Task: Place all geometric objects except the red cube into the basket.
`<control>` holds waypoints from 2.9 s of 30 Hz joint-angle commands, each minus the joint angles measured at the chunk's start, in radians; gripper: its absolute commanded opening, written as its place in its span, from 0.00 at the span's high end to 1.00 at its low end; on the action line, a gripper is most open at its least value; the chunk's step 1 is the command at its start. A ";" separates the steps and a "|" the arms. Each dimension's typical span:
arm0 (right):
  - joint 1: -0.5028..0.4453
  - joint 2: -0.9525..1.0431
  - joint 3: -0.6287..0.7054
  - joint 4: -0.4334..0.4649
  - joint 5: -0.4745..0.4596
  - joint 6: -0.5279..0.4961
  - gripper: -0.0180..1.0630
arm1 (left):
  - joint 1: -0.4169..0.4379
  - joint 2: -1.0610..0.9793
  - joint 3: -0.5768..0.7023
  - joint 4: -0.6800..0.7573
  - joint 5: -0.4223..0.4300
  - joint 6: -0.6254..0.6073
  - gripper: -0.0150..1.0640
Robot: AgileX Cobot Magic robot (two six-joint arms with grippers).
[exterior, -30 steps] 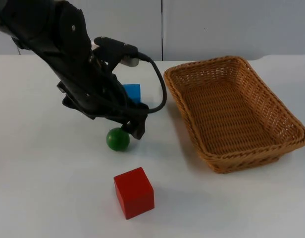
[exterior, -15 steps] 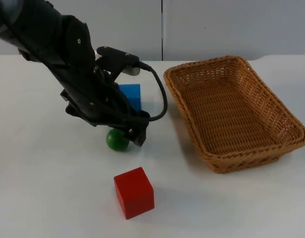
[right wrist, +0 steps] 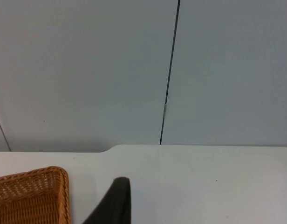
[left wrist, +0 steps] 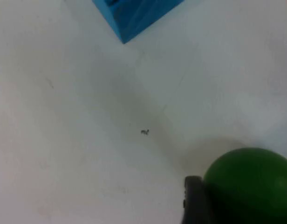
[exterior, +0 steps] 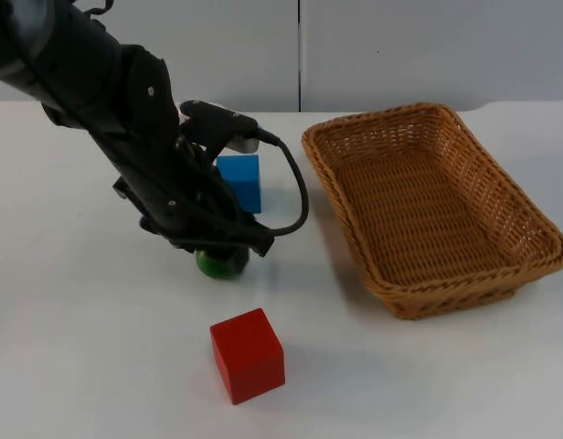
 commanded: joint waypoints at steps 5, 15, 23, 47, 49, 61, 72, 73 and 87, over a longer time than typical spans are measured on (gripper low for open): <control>-0.005 -0.003 -0.009 -0.026 -0.015 -0.005 0.01 | -0.005 0.000 -0.005 -0.012 -0.007 -0.007 0.90; -0.005 -0.003 -0.009 -0.026 -0.015 -0.005 0.01 | -0.005 -0.035 -0.005 -0.015 0.025 -0.007 0.99; -0.005 -0.003 -0.009 -0.026 -0.023 -0.005 0.01 | -0.005 -0.163 -0.044 -0.004 0.072 -0.003 0.99; -0.005 -0.003 -0.009 -0.026 -0.100 -0.005 0.01 | -0.143 -0.188 -0.311 -0.030 -0.069 -0.003 0.99; -0.005 -0.003 -0.009 -0.026 -0.106 -0.005 0.01 | -0.172 -0.166 -0.313 -0.036 -0.110 -0.003 0.99; -0.005 -0.003 -0.009 -0.026 -0.107 -0.007 0.01 | -0.249 -0.003 -0.360 -0.093 -0.142 -0.006 0.99; -0.005 -0.003 -0.009 -0.026 -0.105 -0.007 0.01 | -0.259 0.185 -0.481 -0.123 -0.217 -0.006 0.99; -0.005 -0.003 -0.009 -0.026 -0.105 -0.007 0.01 | -0.259 0.206 -0.490 -0.136 -0.242 -0.006 0.99; -0.005 -0.003 -0.009 -0.026 -0.113 -0.007 0.01 | -0.262 0.314 -0.545 -0.176 -0.309 -0.006 0.99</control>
